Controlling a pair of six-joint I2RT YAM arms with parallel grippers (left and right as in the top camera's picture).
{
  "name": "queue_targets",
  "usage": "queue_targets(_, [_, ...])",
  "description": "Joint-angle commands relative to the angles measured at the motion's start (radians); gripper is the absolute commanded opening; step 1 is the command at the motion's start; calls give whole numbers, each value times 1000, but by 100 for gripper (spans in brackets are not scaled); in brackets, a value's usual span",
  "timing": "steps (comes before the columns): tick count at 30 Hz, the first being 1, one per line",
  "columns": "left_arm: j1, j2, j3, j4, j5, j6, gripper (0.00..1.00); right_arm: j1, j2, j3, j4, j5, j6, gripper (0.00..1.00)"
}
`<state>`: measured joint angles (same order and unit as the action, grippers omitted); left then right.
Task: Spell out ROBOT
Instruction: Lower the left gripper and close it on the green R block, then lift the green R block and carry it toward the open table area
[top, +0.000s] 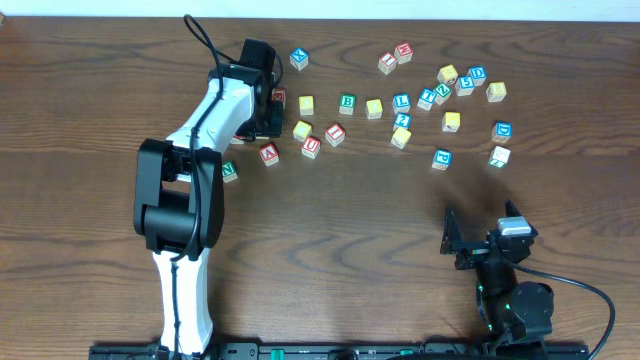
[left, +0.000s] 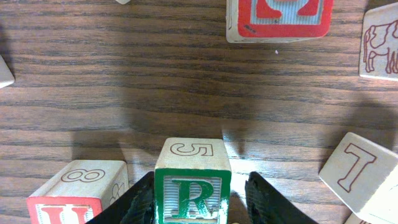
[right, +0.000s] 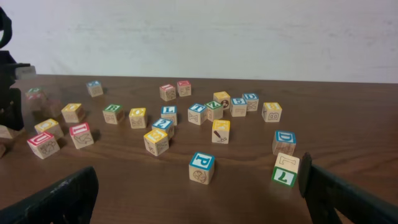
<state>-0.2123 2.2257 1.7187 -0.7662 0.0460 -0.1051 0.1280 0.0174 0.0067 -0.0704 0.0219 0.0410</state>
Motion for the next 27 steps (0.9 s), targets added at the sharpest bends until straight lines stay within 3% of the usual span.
queue_targets(1, [4, 17, -13, -7, -13, -1, 41, -9, -6, -1, -4, 1, 7, 99])
queue_targets(5, [4, 17, -13, -7, -13, -1, 36, -9, -6, -1, -4, 1, 7, 99])
queue_targets(17, [4, 5, -13, -10, -12, -1, 31, -9, -6, -1, -4, 1, 7, 99])
queue_targets(27, [4, -212, -9, -18, -13, 0, 22, -9, -6, -1, -4, 1, 7, 99])
